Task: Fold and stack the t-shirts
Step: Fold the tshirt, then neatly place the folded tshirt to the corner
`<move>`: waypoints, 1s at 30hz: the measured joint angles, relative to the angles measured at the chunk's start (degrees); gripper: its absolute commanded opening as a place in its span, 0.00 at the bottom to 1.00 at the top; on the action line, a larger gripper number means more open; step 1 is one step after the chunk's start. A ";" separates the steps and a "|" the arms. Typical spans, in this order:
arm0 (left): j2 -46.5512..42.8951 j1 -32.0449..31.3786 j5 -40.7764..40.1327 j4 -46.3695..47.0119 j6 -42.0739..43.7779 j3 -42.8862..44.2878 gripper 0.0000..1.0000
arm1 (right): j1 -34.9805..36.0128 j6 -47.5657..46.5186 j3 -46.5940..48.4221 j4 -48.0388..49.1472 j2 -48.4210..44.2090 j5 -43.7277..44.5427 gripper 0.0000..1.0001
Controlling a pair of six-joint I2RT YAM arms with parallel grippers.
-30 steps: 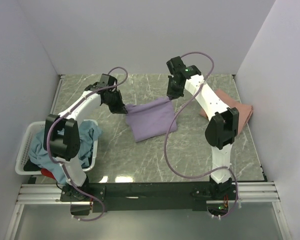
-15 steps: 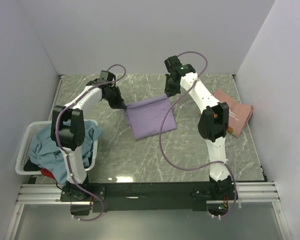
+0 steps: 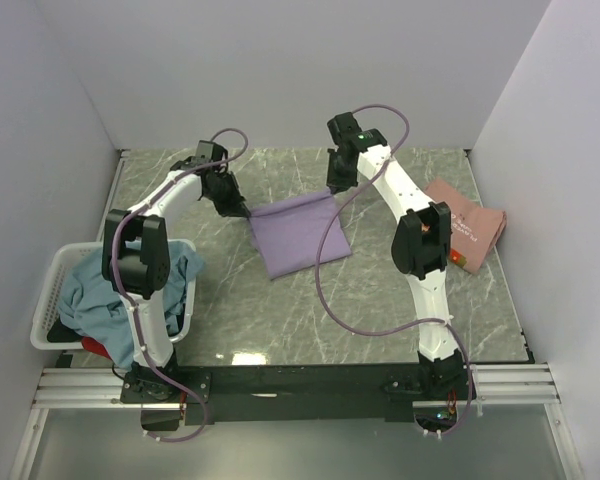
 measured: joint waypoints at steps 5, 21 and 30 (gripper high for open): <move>-0.02 0.57 -2.95 -0.48 -0.24 0.11 0.66 | -0.35 -1.79 0.20 1.60 0.37 -3.74 0.46; -5.29 -0.70 -4.20 3.67 -1.55 -6.19 0.77 | -5.62 -8.55 -17.05 10.27 -6.27 -17.59 0.78; -0.28 -5.07 -1.60 3.13 -1.42 -7.17 0.72 | -7.93 -8.72 -31.45 15.37 -16.02 -20.76 0.78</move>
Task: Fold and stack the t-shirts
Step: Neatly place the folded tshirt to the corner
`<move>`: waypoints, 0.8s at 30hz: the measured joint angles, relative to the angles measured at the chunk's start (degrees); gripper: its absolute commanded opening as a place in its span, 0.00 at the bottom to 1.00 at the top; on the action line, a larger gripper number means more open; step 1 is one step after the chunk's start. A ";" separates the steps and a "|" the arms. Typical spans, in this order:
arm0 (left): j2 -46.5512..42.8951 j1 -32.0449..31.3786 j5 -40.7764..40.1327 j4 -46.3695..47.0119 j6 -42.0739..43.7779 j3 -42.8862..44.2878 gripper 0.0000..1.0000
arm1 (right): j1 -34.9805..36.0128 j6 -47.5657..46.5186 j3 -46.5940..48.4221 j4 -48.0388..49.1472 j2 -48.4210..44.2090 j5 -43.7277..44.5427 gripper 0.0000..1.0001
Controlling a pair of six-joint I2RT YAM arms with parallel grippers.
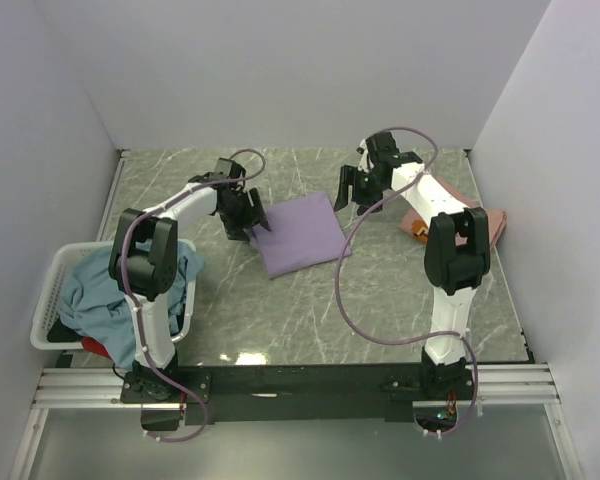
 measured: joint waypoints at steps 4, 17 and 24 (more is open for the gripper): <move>1.73 -0.02 -0.07 -0.31 0.20 -0.07 0.69 | -0.48 0.04 -2.97 1.86 -1.70 -1.79 0.78; 2.62 0.13 2.60 1.55 0.48 -2.49 0.20 | -1.29 0.46 -6.43 5.01 -1.77 -4.11 0.77; 2.62 0.13 3.89 2.69 0.70 -4.46 0.05 | -1.29 0.20 -6.10 6.67 0.55 -6.14 0.76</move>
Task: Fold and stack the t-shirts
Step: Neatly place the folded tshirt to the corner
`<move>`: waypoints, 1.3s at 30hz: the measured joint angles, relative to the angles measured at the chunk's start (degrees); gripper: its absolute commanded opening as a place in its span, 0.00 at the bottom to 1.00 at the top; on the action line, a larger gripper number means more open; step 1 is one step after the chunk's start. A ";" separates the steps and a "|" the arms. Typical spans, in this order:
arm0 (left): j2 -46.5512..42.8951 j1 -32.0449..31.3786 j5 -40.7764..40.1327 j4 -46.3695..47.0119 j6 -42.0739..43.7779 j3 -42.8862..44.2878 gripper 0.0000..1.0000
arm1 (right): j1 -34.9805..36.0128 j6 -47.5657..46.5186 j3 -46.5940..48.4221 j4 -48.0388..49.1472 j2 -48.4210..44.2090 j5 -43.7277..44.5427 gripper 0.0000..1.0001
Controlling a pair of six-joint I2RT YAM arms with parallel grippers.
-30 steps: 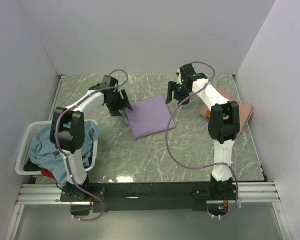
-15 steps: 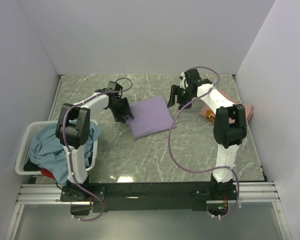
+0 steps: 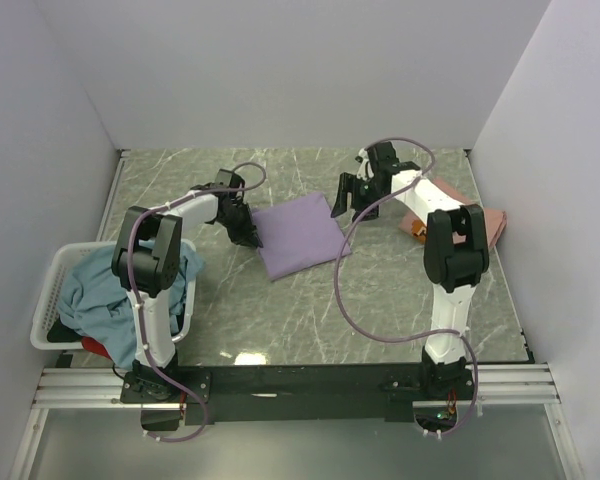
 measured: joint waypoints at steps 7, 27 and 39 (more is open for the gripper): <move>-1.77 0.37 1.64 4.66 1.09 -4.11 0.00 | -0.22 -0.98 -0.68 2.49 3.43 -4.04 0.74; -4.87 1.95 7.43 15.50 4.92 -12.70 0.00 | -3.06 -6.27 3.93 5.84 12.13 -17.29 0.73; -4.94 1.99 8.02 15.82 5.88 -12.83 0.00 | 1.14 -7.26 4.96 4.72 13.07 -18.40 0.71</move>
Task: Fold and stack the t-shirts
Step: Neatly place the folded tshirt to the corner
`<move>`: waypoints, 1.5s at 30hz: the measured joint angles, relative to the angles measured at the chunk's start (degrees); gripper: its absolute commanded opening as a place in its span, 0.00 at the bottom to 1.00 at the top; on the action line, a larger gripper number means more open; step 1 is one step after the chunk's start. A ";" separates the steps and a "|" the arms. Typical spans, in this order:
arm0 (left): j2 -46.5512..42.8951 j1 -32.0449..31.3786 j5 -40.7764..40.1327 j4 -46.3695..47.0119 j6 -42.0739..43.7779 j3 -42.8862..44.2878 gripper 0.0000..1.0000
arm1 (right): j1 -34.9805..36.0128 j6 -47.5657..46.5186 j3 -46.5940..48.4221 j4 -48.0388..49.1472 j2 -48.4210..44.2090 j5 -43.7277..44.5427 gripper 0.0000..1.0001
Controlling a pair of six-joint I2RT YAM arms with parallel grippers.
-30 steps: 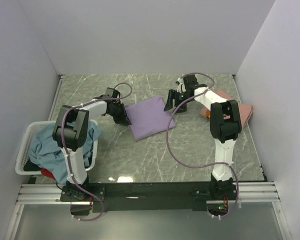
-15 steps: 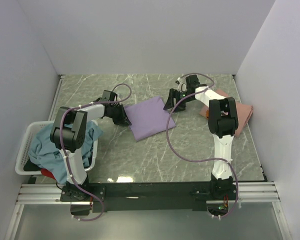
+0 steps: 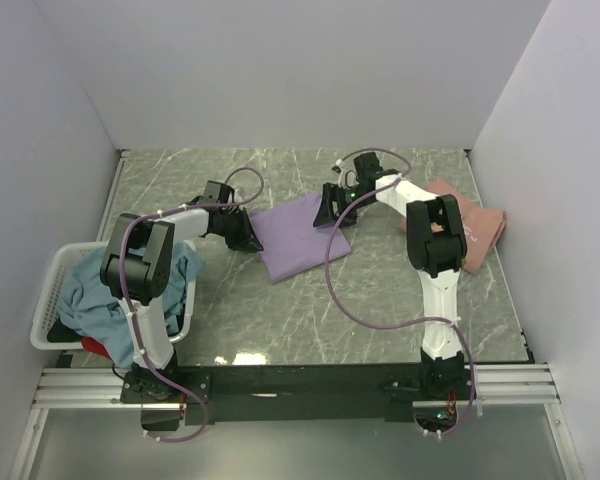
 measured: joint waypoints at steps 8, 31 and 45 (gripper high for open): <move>0.00 0.00 0.26 -0.07 0.24 0.04 0.00 | 2.78 0.74 -0.04 0.42 0.63 0.37 0.40; -0.22 0.20 -0.17 -7.85 1.55 4.28 0.43 | -1.18 4.70 -6.03 -8.11 -9.92 25.07 0.00; -0.96 1.01 1.14 -7.23 2.60 1.40 0.41 | -9.09 5.84 2.32 -20.39 -15.85 42.42 0.00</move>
